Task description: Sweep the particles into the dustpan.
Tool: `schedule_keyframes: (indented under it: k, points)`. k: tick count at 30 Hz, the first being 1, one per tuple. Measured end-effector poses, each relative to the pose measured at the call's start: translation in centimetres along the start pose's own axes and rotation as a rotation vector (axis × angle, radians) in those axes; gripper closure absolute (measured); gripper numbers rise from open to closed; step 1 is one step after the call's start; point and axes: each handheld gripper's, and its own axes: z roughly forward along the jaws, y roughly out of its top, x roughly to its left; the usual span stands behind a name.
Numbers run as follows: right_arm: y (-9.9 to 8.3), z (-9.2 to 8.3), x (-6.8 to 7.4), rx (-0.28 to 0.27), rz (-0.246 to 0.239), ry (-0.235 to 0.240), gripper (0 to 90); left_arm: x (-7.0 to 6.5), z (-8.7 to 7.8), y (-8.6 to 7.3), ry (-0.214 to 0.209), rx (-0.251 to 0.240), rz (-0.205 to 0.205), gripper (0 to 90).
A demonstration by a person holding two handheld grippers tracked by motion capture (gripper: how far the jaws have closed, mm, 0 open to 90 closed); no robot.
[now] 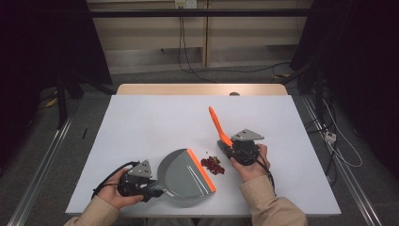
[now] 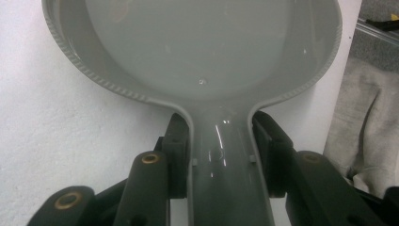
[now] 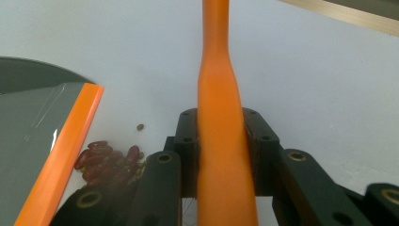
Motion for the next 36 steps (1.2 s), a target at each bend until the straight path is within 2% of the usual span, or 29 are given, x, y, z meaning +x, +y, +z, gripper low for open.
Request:
schedule_keyframes:
  k: [3,4,5,6,7,8,11,14,15,16,18,19,20,21,29,36]
  points:
    - [0.0,0.0,0.5,-0.002,-0.006,-0.003,71.3,0.0,0.1,0.0,-0.001,0.007,0.002,62.8]
    - [0.0,0.1,0.8,0.000,-0.010,-0.005,71.3,0.1,0.1,0.1,-0.003,0.022,0.020,62.8]
    - [0.0,0.1,1.0,0.002,-0.012,-0.006,71.3,0.3,0.0,0.2,-0.001,0.052,0.057,62.8]
    - [0.0,0.1,1.2,0.002,-0.016,-0.007,71.3,0.3,0.1,0.2,-0.001,0.048,0.051,62.8]
    - [0.0,0.1,1.4,0.000,-0.018,-0.006,71.3,0.5,0.0,0.3,0.000,0.065,0.073,62.8]
    - [0.0,0.1,1.6,0.000,-0.020,-0.010,71.3,0.3,0.2,0.3,-0.005,0.042,0.042,62.8]
    - [0.0,0.2,2.1,-0.003,-0.026,-0.016,71.3,0.3,0.3,0.4,-0.008,0.054,0.045,62.8]
    - [0.0,0.3,2.5,0.001,-0.037,-0.015,71.2,0.3,0.5,0.5,-0.009,0.044,0.036,62.7]
    - [0.0,0.3,2.7,0.002,-0.037,-0.017,71.2,0.2,0.6,0.5,-0.012,0.040,0.026,62.7]
    - [0.0,0.3,2.8,0.002,-0.039,-0.014,71.1,0.1,0.7,0.5,-0.014,0.012,-0.007,62.7]
    - [0.0,0.3,3.1,0.000,-0.040,-0.019,71.2,0.1,0.7,0.6,-0.011,0.025,0.002,62.7]
    - [0.0,0.3,3.1,0.000,-0.040,-0.016,71.1,0.2,0.6,0.6,-0.010,0.038,0.020,62.7]
    - [0.0,0.3,3.2,-0.002,-0.035,-0.018,71.1,0.1,0.8,0.6,-0.014,0.015,-0.004,62.7]
    - [0.0,0.3,3.2,-0.003,-0.033,-0.015,71.1,0.0,0.8,0.6,-0.014,0.017,-0.008,62.7]
    - [0.0,0.4,4.2,-0.005,-0.024,-0.009,71.0,0.1,0.9,0.8,-0.023,0.025,-0.010,62.6]
    - [0.2,0.5,5.0,-0.008,-0.017,0.018,70.8,0.2,1.0,0.8,-0.023,0.024,-0.015,62.6]
